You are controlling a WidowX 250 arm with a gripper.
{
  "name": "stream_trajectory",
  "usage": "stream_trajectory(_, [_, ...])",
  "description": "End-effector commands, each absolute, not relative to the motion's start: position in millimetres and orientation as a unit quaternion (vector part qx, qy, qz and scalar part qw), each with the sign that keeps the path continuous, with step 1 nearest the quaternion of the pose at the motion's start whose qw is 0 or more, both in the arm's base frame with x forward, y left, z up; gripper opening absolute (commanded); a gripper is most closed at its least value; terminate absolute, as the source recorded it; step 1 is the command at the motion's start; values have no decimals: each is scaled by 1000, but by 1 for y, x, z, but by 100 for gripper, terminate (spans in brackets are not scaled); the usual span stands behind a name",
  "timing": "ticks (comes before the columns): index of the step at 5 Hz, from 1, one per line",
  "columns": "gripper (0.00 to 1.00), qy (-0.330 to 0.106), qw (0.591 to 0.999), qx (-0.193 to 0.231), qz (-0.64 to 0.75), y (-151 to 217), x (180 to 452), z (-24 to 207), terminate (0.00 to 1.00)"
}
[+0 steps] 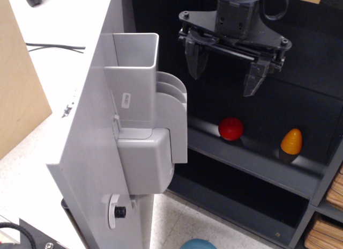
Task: Close fridge
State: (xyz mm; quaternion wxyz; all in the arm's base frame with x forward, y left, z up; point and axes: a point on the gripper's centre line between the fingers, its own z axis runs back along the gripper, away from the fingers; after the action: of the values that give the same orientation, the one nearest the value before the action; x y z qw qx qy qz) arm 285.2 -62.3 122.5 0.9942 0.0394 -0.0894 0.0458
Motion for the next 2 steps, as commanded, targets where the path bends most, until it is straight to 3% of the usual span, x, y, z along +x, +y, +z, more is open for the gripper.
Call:
stream_trajectory(1, [100,-89,994,39,46,-62,285,122,0])
stream_trajectory(2, [100,-114,992,19,43,-61,269,149,0])
